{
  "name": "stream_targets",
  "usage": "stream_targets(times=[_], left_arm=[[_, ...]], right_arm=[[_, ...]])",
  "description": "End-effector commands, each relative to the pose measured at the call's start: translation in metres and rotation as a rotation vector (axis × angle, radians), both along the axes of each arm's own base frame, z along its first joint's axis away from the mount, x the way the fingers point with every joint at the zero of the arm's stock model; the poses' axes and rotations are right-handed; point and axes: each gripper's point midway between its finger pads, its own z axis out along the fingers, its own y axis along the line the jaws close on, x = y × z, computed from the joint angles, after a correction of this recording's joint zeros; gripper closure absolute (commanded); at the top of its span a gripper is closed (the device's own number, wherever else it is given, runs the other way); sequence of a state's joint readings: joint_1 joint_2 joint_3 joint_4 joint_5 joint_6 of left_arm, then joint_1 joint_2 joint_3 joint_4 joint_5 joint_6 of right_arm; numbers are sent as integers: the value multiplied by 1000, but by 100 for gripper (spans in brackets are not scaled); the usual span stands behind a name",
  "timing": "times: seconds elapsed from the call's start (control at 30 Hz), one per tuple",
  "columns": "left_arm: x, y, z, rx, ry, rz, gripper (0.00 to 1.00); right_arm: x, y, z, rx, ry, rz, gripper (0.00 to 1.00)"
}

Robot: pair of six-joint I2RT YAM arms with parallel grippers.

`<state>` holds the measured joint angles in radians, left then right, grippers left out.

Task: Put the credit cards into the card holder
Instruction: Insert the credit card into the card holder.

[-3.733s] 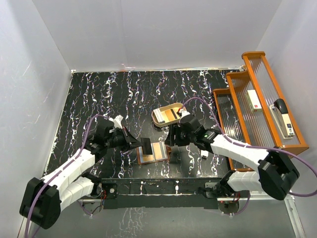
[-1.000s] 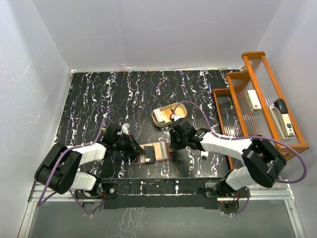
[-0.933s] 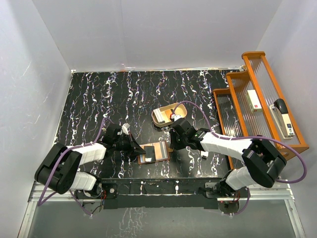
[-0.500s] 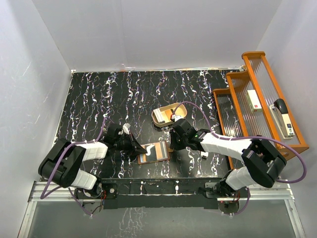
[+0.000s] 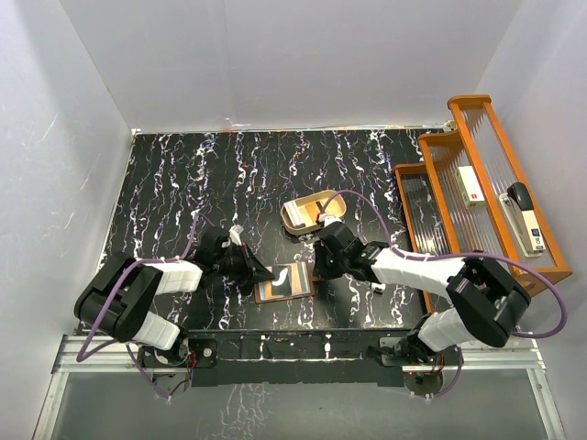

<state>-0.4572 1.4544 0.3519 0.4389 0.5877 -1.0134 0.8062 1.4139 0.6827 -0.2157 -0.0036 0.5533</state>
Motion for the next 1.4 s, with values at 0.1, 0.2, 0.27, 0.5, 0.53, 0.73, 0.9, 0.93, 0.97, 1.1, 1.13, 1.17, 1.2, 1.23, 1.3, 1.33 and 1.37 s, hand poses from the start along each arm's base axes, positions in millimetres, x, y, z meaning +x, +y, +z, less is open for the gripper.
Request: stream_targets(times=[0.1, 0.2, 0.27, 0.5, 0.53, 0.73, 0.9, 0.93, 0.97, 1.1, 1.13, 1.17, 1.2, 1.23, 1.3, 1.33, 1.37], left_arm=[[14, -6, 7, 3, -66, 31, 100], [15, -5, 9, 10, -76, 43, 100], [16, -3, 8, 23, -79, 55, 100], [17, 5, 6, 50, -101, 96, 100], [17, 6, 5, 57, -102, 100, 100], [18, 5, 11, 40, -132, 110, 100], [15, 7, 7, 39, -142, 130, 100], [15, 7, 7, 33, -146, 133, 100], [15, 6, 7, 28, -149, 138, 100], [16, 2, 6, 27, -170, 144, 100], [17, 1, 6, 24, -177, 148, 100], [18, 0, 8, 18, -186, 152, 100], [18, -1, 9, 10, -195, 154, 100], [18, -2, 7, 12, -193, 157, 100], [18, -4, 4, 19, -191, 162, 100], [18, -5, 3, 21, -193, 166, 100], [18, -6, 3, 24, -195, 168, 100]], right_arm=[[-4, 11, 8, 88, -3, -18, 100], [-4, 10, 10, 92, -6, -25, 100], [-4, 10, 11, 98, -7, -29, 100], [-6, 9, 12, 107, -6, -35, 100], [-7, 9, 11, 108, -3, -36, 100], [-8, 10, 10, 121, 7, -40, 100], [-9, 11, 10, 129, 11, -41, 100], [-10, 11, 10, 130, 12, -40, 100], [-10, 10, 11, 130, 12, -42, 100], [-12, 12, 12, 148, 20, -42, 100], [-12, 13, 13, 157, 23, -44, 100], [-14, 13, 12, 163, 28, -45, 100], [-14, 14, 12, 172, 31, -47, 100], [-15, 15, 13, 180, 34, -50, 100], [-16, 14, 13, 189, 36, -58, 100], [-16, 14, 14, 192, 35, -62, 100], [-15, 14, 14, 194, 35, -65, 100]])
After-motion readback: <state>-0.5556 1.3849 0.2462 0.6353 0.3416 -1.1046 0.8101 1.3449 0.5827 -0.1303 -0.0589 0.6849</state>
